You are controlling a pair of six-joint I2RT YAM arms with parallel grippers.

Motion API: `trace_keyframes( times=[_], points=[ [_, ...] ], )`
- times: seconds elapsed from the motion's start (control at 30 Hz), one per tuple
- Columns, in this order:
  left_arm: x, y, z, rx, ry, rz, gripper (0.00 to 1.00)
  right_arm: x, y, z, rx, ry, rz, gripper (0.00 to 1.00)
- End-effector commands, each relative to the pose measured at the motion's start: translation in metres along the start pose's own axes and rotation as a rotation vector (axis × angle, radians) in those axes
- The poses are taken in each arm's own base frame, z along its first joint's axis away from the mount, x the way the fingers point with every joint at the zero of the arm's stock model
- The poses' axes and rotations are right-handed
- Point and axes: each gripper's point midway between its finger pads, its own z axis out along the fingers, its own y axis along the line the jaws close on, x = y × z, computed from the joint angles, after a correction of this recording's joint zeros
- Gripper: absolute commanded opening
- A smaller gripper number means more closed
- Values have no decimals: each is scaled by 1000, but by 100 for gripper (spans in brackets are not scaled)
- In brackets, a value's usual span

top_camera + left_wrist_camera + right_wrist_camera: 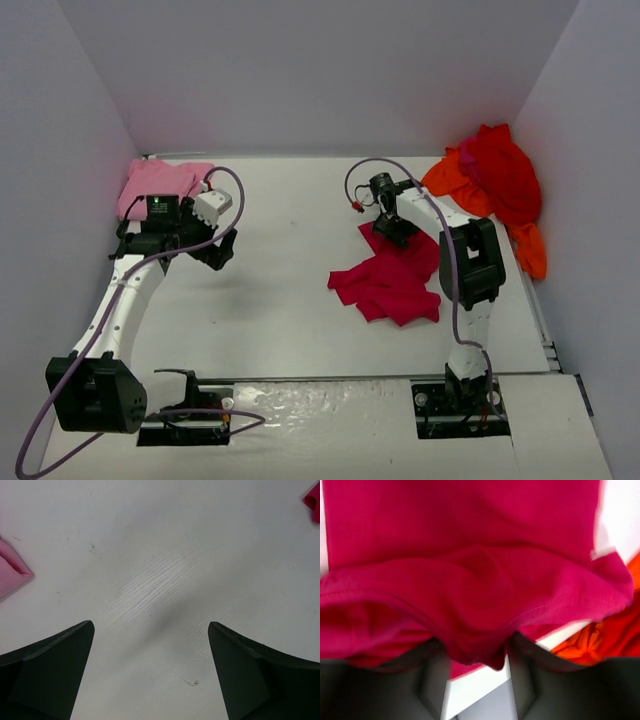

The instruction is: Fold and stack the t-shirts

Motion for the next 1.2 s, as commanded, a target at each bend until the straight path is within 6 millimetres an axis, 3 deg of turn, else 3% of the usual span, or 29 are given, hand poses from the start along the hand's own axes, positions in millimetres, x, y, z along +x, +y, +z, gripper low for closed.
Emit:
trace_keyframes(
  times=[0.0, 0.07, 0.1, 0.23, 0.3, 0.33, 0.43, 0.5, 0.57, 0.7, 0.8, 0.9, 1.0, 1.17],
  points=[
    [-28, 7, -12, -30, -65, 49, 97, -18, -7, 4, 14, -17, -8, 22],
    [-27, 6, -12, -29, -64, 51, 97, -24, -10, 4, 24, -39, 6, 4],
    [-27, 7, -11, -32, -65, 51, 97, -28, -13, 0, 31, -58, 15, 0],
    [-40, 16, -6, -72, -92, 21, 97, -48, -31, -39, 73, -176, 57, 0],
    [-47, 21, 2, -86, -89, 0, 97, -65, -47, -87, 115, -303, 92, 0],
    [-61, 27, -1, -105, -109, 1, 97, -72, -54, -110, 131, -365, 109, 0],
    [-84, 36, 4, -105, -118, -36, 97, -91, -81, -218, 172, -652, 198, 0],
    [-96, 34, 13, -42, -111, -56, 97, -92, -86, -271, 155, -795, 225, 0],
    [-102, 21, 20, 60, -91, -82, 97, -89, -82, -304, 119, -883, 229, 0],
    [-128, -21, 32, 284, -53, -50, 97, -75, -71, -335, 80, -965, 216, 0],
    [-127, -46, 55, 380, 27, -46, 97, -65, -72, -337, 90, -968, 215, 0],
    [-122, -67, 83, 418, 88, -16, 97, -58, -72, -357, 87, -1026, 218, 0],
    [-124, -72, 106, 402, 101, 4, 97, -54, -71, -375, 81, -1074, 217, 0],
    [-133, -76, 141, 344, 94, 32, 97, -49, -58, -377, 57, -1091, 151, 0]
  ],
)
